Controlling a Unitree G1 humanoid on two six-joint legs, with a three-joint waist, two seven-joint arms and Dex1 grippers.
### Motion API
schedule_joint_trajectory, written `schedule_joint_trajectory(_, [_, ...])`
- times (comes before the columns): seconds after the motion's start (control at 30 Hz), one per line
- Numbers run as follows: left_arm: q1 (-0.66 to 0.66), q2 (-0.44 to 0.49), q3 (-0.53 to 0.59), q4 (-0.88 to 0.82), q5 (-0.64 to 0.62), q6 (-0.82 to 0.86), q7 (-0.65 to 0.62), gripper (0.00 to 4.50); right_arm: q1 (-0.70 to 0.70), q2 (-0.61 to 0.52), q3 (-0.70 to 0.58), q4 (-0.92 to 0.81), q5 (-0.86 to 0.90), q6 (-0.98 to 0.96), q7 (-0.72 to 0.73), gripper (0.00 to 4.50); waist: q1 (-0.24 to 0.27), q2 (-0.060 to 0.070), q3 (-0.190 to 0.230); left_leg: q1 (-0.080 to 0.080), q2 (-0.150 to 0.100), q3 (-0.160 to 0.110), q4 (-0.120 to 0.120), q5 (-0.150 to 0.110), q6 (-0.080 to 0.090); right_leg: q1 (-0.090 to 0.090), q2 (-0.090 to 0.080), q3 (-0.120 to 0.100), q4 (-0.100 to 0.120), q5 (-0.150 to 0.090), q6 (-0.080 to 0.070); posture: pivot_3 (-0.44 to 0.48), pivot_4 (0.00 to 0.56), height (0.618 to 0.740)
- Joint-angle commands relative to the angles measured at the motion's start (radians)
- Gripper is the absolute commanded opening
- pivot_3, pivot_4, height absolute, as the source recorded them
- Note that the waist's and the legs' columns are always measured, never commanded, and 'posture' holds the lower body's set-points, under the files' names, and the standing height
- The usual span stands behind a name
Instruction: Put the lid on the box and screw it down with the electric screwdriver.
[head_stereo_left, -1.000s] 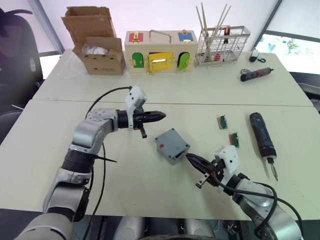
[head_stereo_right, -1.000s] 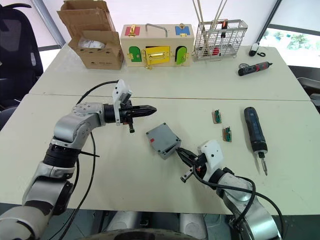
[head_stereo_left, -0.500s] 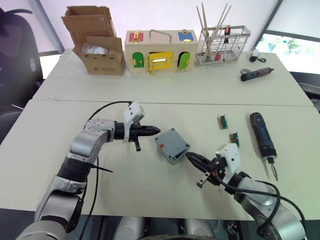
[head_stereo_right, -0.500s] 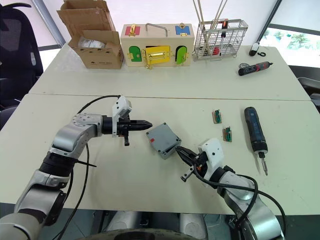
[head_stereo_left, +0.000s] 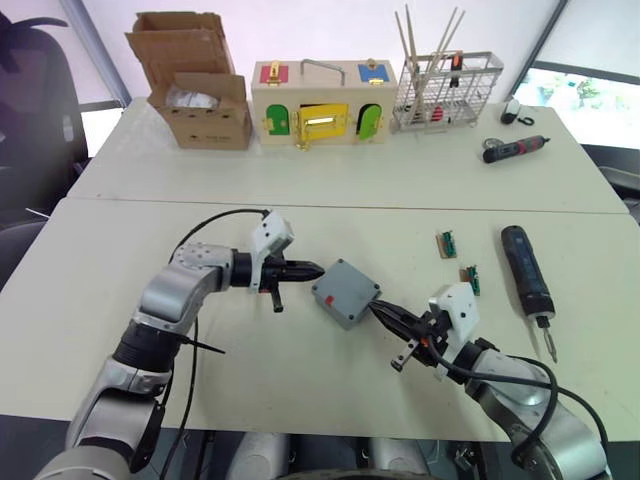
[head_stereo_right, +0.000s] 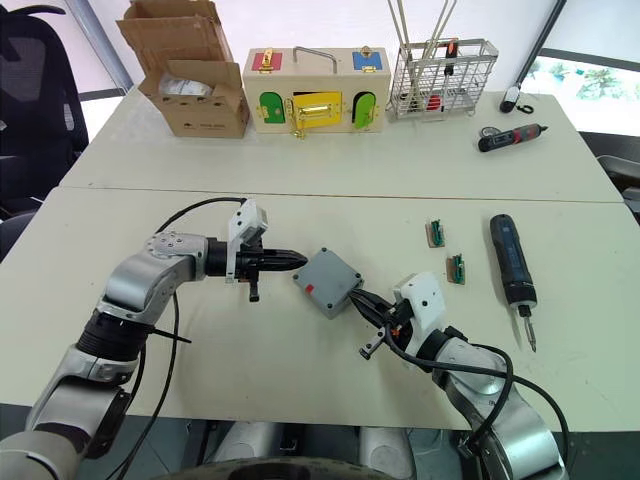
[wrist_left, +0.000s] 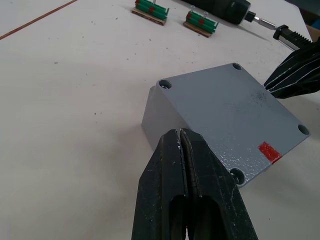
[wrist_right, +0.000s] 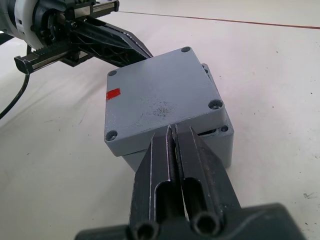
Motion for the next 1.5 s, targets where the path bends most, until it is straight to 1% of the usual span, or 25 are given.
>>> schedule_joint_trajectory(0.03, [-0.009,-0.011,0.009,-0.035,-0.018,-0.01,0.011,0.0,-0.009,0.006,0.011,-0.016,0.004,-0.011,0.001,0.05,0.0,0.0,0.0,0.0,0.0,0.0,0.0,0.0,0.0,0.0,0.0,0.0,0.0,0.0,0.0,0.0,0.15,0.694])
schedule_joint_trajectory(0.27, [-0.028,-0.043,0.012,-0.001,-0.006,-0.049,0.044,0.0,-0.008,0.007,0.025,-0.017,0.001,-0.011,-0.003,0.05,-0.001,0.0,0.0,0.0,0.0,0.0,0.0,0.0,0.0,0.0,0.0,0.0,0.0,0.0,0.0,0.0,0.15,0.694])
schedule_joint_trajectory(0.67, [-0.022,-0.047,-0.008,0.012,-0.004,-0.059,0.023,0.0,-0.012,0.015,0.007,-0.02,0.013,-0.008,-0.021,0.05,0.0,0.0,0.0,0.0,0.0,0.0,0.0,0.0,0.0,0.0,0.0,0.0,0.0,0.0,0.0,0.0,0.15,0.694])
schedule_joint_trajectory(1.13, [-0.03,-0.091,-0.031,0.035,0.021,-0.095,0.021,0.0,0.004,0.016,-0.025,-0.036,0.039,-0.011,-0.013,0.05,-0.001,0.0,0.0,0.0,0.0,0.0,0.0,0.0,0.0,0.0,0.0,0.0,0.0,0.0,0.0,0.0,0.15,0.694])
schedule_joint_trajectory(1.37, [-0.027,-0.093,-0.033,0.039,0.026,-0.099,0.019,0.0,0.016,0.015,-0.015,-0.037,0.036,-0.016,-0.012,0.05,0.0,0.0,0.0,0.0,0.0,0.0,0.0,0.0,0.0,0.0,0.0,0.0,0.0,0.0,0.0,0.0,0.15,0.694])
schedule_joint_trajectory(1.5, [-0.017,-0.077,-0.028,0.04,0.029,-0.096,0.016,0.0,0.006,0.019,-0.008,-0.027,0.032,-0.019,-0.012,0.05,-0.001,0.0,0.0,0.0,0.0,0.0,0.0,0.0,0.0,0.0,0.001,0.0,0.0,0.0,0.0,0.0,0.15,0.694])
